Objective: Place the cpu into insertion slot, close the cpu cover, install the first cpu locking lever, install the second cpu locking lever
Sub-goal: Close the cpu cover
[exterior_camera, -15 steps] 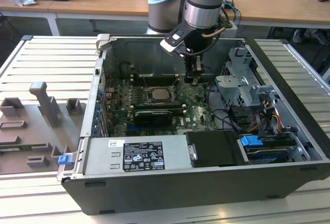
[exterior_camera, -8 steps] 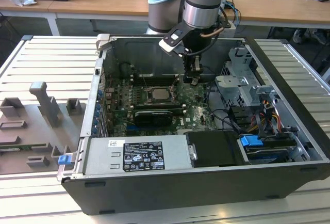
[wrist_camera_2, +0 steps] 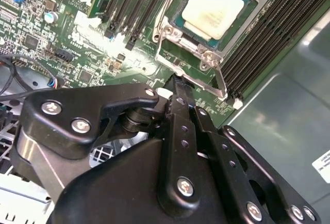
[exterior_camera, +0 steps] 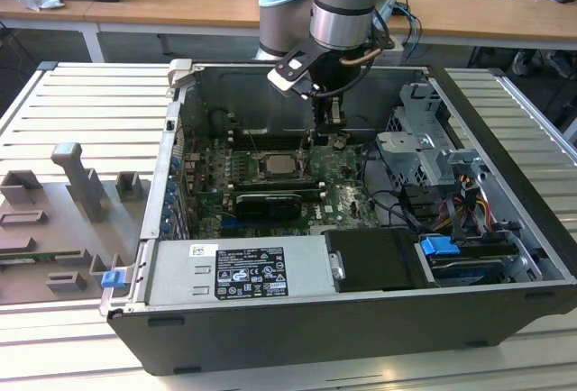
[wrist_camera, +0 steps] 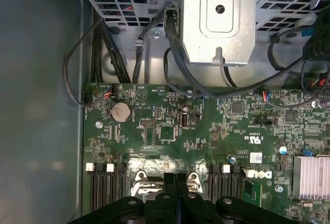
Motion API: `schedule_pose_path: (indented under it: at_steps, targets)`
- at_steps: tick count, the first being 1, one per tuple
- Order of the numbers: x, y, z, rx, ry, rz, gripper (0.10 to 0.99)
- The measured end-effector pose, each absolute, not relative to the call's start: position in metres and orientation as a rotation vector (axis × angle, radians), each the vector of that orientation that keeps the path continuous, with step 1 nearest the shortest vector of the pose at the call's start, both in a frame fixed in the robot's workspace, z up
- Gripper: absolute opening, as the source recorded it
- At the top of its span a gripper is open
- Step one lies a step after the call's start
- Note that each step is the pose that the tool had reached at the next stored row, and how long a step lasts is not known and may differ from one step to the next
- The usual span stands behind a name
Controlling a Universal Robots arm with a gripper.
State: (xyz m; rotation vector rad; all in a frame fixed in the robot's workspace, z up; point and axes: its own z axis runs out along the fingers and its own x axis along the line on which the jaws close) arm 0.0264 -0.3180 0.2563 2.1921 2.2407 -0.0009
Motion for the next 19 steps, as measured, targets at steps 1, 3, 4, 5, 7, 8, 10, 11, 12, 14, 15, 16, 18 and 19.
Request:
schedule_pose_path:
  at_steps: [1, 3, 4, 5, 7, 8, 10, 11, 12, 14, 15, 16, 18, 19]
  targets:
    - [0.025, -0.318, 0.256, 2.192, 2.241, -0.001, 0.106]
    - [0.022, -0.318, 0.256, 2.192, 2.241, -0.001, 0.106]
    - [0.021, -0.318, 0.256, 2.192, 2.241, -0.001, 0.106]
    - [0.020, -0.318, 0.256, 2.192, 2.241, -0.001, 0.106]
    - [0.018, -0.318, 0.256, 2.192, 2.241, -0.001, 0.106]
    - [0.017, -0.318, 0.256, 2.192, 2.241, -0.001, 0.106]
    - [0.015, -0.318, 0.255, 2.192, 2.241, -0.001, 0.106]
    - [0.013, -0.318, 0.255, 2.192, 2.241, -0.001, 0.106]
    - [0.012, -0.318, 0.254, 2.192, 2.241, -0.001, 0.106]
    - [0.010, -0.318, 0.254, 2.192, 2.241, -0.001, 0.106]
    - [0.008, -0.318, 0.252, 2.192, 2.241, -0.002, 0.106]
    - [0.006, -0.318, 0.251, 2.192, 2.240, -0.002, 0.106]
    - [0.000, -0.318, 0.249, 2.192, 2.241, -0.002, 0.106]
    - [-0.004, -0.318, 0.248, 2.192, 2.240, -0.002, 0.106]
